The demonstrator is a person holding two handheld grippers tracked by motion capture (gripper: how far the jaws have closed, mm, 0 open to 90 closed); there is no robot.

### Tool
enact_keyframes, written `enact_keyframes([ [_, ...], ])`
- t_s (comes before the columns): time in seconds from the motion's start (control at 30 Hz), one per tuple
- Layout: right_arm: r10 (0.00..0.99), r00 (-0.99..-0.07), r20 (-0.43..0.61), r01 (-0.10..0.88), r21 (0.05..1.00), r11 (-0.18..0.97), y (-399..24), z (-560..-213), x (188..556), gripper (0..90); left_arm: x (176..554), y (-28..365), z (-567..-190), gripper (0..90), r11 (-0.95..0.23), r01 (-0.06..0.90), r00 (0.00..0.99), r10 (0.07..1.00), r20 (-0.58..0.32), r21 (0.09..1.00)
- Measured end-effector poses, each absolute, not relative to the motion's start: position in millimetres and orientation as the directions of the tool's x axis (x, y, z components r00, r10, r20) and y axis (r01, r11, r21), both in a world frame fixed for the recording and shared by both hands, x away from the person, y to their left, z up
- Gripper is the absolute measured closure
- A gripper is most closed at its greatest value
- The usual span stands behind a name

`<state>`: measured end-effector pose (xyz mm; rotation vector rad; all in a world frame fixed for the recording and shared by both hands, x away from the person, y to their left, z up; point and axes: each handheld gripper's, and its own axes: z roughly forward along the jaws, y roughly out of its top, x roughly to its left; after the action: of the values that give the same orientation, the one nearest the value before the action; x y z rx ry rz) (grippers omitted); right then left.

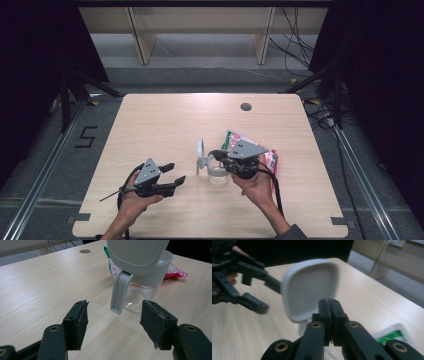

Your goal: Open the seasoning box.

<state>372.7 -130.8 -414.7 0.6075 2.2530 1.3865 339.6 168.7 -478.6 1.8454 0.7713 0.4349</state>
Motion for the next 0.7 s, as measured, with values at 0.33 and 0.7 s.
enact_keyframes([
  [0.33, 0.652, -0.748, -0.124, 0.194, 0.898, 0.394, -178.8, -414.0, 375.5, 79.9, 338.7, 170.6, -484.1, 34.5, -0.255, 0.324, 0.724, 0.687, -0.065, 0.911],
  [0.7, 0.684, -0.721, -0.108, 0.306, 0.837, 0.454, -209.5, -440.2, 391.0, 61.6, 337.1, 174.9, -485.4, 32.4, -0.251, 0.341, 0.713, 0.697, -0.075, 0.906],
])
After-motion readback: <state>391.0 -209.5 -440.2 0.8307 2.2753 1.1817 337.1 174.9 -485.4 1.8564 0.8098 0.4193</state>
